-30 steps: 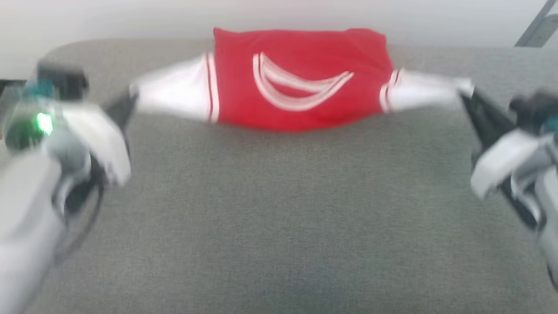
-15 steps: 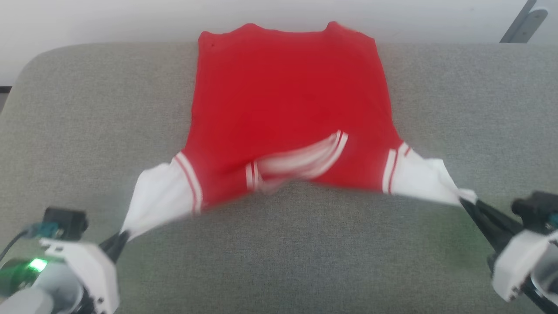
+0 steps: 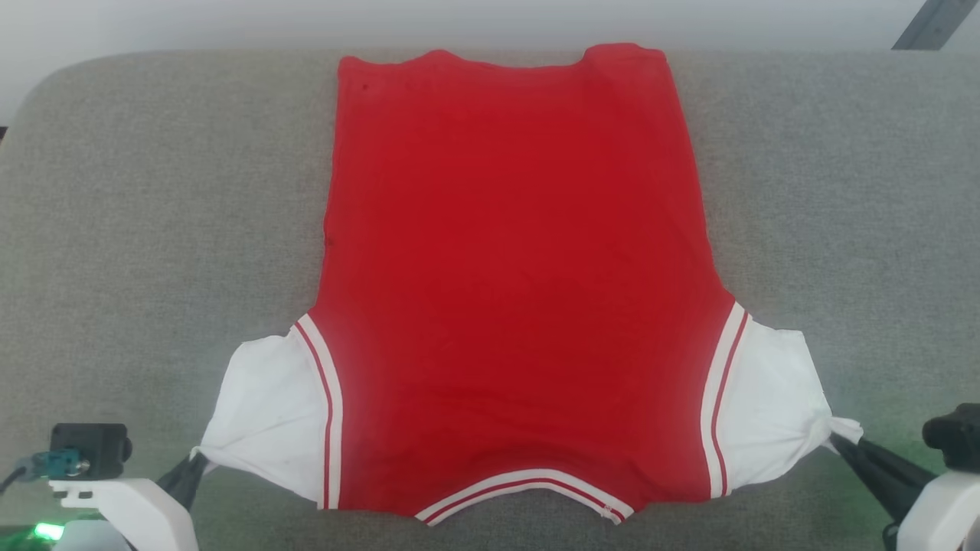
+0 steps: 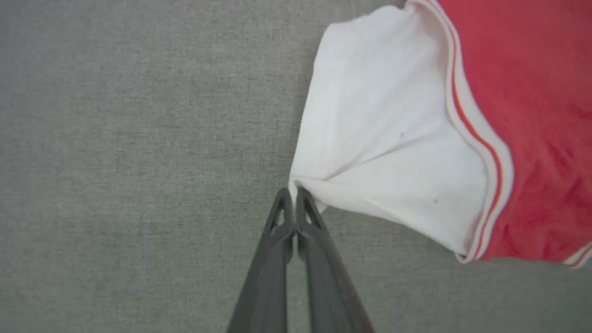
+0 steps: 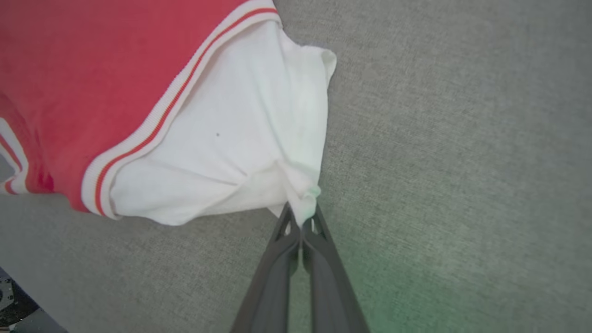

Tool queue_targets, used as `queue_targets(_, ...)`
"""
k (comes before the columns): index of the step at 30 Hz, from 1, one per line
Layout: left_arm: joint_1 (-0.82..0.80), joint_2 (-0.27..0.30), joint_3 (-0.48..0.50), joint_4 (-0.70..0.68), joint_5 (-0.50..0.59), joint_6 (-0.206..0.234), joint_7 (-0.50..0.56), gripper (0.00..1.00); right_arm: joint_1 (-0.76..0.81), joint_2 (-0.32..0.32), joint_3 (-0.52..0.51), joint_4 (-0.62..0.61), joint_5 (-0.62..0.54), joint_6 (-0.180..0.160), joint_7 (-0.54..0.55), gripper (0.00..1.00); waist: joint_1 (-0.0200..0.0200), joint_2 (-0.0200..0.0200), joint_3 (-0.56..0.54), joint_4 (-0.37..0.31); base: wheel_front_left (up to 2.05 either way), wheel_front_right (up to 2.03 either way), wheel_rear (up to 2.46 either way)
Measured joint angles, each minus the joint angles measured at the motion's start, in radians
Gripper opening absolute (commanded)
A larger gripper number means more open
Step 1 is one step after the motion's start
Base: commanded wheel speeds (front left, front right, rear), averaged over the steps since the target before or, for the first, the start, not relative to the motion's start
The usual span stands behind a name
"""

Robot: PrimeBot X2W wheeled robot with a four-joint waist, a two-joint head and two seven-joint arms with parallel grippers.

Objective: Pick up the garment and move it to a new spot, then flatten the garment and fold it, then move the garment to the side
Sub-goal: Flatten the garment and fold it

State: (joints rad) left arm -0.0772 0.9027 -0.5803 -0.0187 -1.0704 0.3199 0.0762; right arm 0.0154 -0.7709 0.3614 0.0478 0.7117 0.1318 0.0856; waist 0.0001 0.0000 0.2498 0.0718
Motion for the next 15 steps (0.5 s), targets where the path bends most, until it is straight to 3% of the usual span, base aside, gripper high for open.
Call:
queue_targets(3,0.001,-0.025,0.002,0.000,-0.003,0.004,-0.012,0.00,0.005,0.026,-0.014,0.006,0.000,0.000,0.039,0.01,-0.0001,0.0000,0.010,0.001,0.00,0.00,0.00)
queue_targets(4,0.001,-0.034,0.001,0.001,-0.003,0.010,-0.015,0.00,0.004,0.036,-0.019,0.012,-0.005,0.000,0.048,0.21,0.0000,0.0000,0.013,0.001,0.00,0.00,0.00)
queue_targets(5,0.001,-0.041,-0.001,0.002,-0.003,0.010,-0.019,0.00,0.002,0.049,-0.027,0.021,-0.007,0.000,0.062,0.62,0.0000,0.0000,0.016,0.002,0.00,0.00,0.00)
queue_targets(6,0.000,-0.051,-0.002,0.002,-0.004,0.010,-0.021,0.00,-0.001,0.061,-0.034,0.027,-0.010,0.000,0.077,0.62,-0.0001,0.0000,0.019,0.002,0.00,0.00,0.00)
queue_targets(7,-0.003,-0.060,-0.007,0.002,-0.003,0.009,-0.022,0.00,-0.005,0.070,-0.040,0.030,-0.014,0.000,0.093,1.00,0.0000,0.0000,0.022,0.004,0.00,0.00,0.00)
queue_targets(15,-0.057,-0.121,-0.035,0.013,0.027,-0.005,-0.047,0.00,-0.021,0.090,-0.144,-0.070,0.020,0.000,0.167,1.00,0.0000,0.0000,0.045,0.042,0.00,0.00,0.00)
